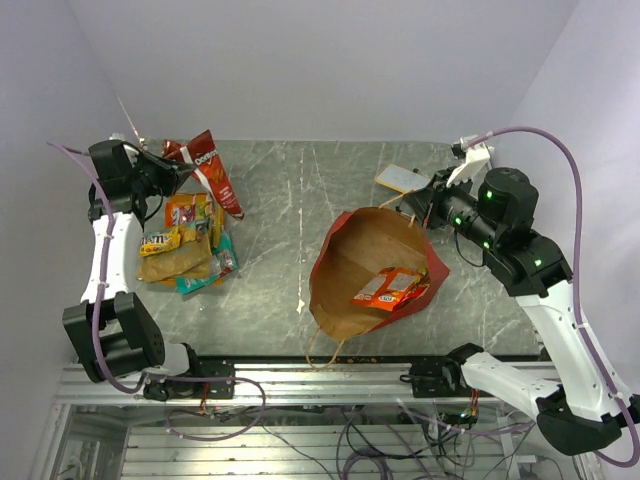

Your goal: Take the snacks out of the paper bag

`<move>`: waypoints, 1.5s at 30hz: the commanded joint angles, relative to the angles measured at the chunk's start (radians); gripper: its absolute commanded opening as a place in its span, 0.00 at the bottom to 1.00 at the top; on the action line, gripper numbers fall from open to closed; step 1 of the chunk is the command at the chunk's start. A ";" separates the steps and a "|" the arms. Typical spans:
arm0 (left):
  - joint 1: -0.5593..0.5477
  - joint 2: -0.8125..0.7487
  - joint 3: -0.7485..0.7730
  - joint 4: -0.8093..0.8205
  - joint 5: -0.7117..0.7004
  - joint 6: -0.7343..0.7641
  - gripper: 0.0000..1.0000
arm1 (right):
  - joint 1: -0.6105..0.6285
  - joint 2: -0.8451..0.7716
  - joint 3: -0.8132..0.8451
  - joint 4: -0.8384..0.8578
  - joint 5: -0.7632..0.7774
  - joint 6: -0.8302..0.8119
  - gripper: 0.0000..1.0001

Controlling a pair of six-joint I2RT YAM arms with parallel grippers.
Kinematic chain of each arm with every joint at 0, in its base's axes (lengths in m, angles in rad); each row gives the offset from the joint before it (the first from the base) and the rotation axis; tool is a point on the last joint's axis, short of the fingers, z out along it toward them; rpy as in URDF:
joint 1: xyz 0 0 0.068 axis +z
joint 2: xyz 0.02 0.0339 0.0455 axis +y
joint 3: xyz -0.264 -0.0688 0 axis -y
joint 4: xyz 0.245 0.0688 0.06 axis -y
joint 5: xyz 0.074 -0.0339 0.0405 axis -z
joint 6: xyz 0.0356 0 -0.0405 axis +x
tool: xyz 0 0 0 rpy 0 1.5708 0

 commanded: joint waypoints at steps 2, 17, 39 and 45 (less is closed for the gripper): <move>0.051 0.009 -0.027 0.276 0.145 -0.144 0.07 | 0.000 -0.013 0.008 -0.005 0.005 -0.009 0.00; 0.202 0.019 -0.083 -0.096 0.109 0.250 0.07 | 0.000 -0.027 -0.018 0.004 0.000 -0.016 0.00; 0.212 0.090 -0.076 -0.394 -0.211 0.446 0.41 | 0.000 -0.037 -0.017 -0.003 -0.014 -0.025 0.00; 0.211 0.020 -0.055 -0.423 -0.247 0.476 0.73 | 0.000 -0.003 0.016 -0.043 -0.090 -0.083 0.00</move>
